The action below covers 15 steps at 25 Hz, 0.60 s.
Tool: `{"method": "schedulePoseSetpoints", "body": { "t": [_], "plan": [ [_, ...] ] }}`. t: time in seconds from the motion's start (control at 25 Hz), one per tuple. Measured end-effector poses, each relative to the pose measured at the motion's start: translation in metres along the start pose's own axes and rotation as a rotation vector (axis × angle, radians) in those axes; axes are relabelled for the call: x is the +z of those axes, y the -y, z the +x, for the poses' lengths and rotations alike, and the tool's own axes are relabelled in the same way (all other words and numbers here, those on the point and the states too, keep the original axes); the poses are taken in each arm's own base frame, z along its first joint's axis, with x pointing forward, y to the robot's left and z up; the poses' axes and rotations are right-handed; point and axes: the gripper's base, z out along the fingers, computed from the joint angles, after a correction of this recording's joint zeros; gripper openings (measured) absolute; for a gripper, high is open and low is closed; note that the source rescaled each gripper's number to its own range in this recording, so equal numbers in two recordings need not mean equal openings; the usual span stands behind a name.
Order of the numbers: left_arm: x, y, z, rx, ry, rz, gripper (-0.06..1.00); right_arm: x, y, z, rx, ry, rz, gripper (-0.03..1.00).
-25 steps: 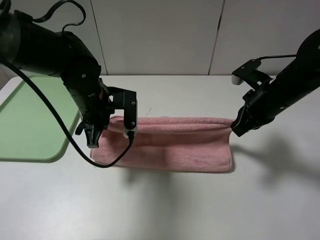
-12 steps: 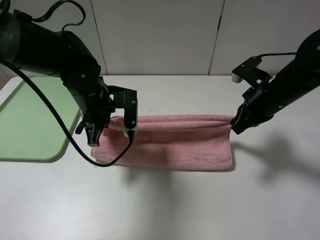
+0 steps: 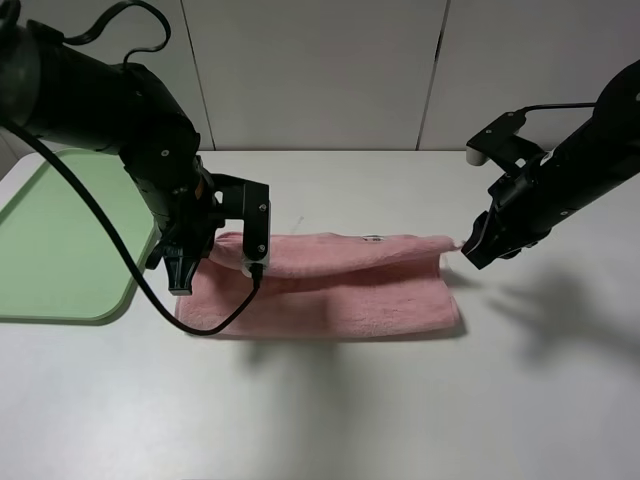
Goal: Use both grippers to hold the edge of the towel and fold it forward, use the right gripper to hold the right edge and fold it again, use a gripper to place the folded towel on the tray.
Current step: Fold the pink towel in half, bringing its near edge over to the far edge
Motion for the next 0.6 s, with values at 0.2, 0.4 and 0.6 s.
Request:
{"method": "schedulePoseSetpoints", "body": {
  "t": [0.2, 0.4, 0.6],
  "plan": [
    [0.0003, -0.0007, 0.0011, -0.05, -0.004, -0.002, 0.57, 0.0, 0.0017, -0.0016, 0.0, 0.018, 0.019, 0.96],
    [0.0002, -0.003, -0.0022, -0.06, 0.034, -0.026, 0.95, 0.0, 0.0023, -0.0021, 0.0, 0.023, 0.025, 1.0],
    [0.0, -0.0049, -0.005, -0.06, 0.065, -0.047, 0.99, 0.0, 0.0023, -0.0021, 0.0, 0.023, 0.025, 1.0]
  ]
}}
